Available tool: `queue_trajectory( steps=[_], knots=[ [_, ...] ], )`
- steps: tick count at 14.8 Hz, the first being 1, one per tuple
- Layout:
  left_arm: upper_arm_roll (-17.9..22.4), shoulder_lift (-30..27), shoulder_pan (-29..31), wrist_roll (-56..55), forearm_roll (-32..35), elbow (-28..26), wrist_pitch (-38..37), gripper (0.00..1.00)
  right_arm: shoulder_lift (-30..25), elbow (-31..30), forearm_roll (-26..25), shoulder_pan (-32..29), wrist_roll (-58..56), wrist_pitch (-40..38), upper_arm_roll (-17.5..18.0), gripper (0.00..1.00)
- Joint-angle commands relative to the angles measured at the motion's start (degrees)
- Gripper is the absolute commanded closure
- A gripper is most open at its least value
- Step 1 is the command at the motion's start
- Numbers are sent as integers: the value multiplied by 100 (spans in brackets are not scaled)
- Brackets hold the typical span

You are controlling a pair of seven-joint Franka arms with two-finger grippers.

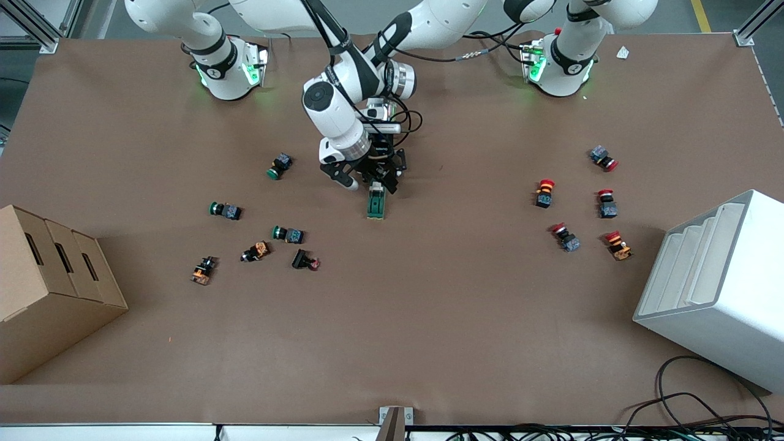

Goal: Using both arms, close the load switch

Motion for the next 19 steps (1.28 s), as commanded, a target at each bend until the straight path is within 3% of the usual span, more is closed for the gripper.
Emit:
queue_trajectory(
  steps=[1, 19],
  knots=[
    [30, 262, 91, -75, 61, 168, 50, 0, 94, 95, 163, 98, 15, 89, -51, 0],
    [22, 262, 91, -92, 43, 212, 59, 0, 287, 702, 251, -201, -29, -8, -78, 0]
  ],
)
